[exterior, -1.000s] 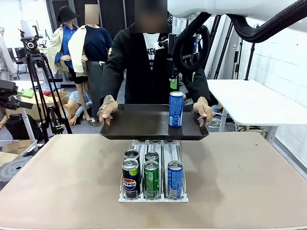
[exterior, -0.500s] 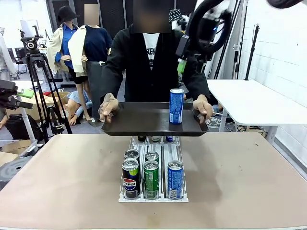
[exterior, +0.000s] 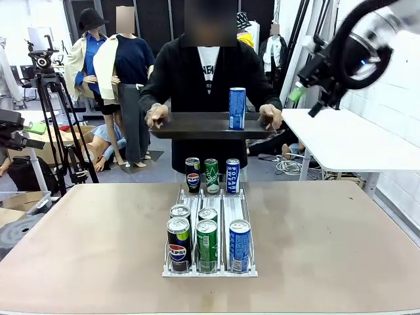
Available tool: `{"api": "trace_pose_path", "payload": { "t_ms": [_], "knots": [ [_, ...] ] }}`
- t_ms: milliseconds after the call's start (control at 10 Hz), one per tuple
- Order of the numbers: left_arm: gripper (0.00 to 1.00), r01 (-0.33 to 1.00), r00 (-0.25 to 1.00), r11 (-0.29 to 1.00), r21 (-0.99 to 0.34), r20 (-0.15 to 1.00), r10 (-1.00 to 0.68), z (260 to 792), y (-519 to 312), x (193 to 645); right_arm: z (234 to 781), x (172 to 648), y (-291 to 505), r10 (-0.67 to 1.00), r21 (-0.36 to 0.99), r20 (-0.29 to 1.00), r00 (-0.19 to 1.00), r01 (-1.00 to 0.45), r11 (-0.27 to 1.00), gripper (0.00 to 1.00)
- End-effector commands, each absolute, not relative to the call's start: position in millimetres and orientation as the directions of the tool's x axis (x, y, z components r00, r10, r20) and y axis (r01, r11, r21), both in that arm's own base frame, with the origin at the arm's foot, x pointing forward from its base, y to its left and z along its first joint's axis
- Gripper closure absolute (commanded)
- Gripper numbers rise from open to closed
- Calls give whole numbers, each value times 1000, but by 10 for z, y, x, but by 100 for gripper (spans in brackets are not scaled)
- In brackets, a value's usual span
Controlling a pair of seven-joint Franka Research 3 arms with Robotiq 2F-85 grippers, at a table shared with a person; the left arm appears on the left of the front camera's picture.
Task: Retrieve and hand over the desired beverage to the person.
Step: Pick up another can of the same type that the person held from the Automatic Can Dispenser.
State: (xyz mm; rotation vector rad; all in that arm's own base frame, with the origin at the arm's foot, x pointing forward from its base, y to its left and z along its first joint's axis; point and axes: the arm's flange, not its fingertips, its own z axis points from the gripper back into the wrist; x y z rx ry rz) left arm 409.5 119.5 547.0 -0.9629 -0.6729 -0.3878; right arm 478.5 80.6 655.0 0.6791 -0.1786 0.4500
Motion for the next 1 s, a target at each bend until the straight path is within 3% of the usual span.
{"api": "trace_pose_path", "payload": {
  "t_ms": [0,300,900],
  "knots": [
    [0,584,733,514,-628,680,-1,5482,1188,4085,6071,4580,555,287,655,382,878,-476,587,0],
    [0,584,733,514,-628,680,-1,5482,1188,4085,5802,4252,70,157,739,481,862,-496,456,0],
    [0,584,733,514,-628,680,-1,5482,1188,4085,5224,3644,-621,6,840,490,872,-475,262,0]
  ]
}}
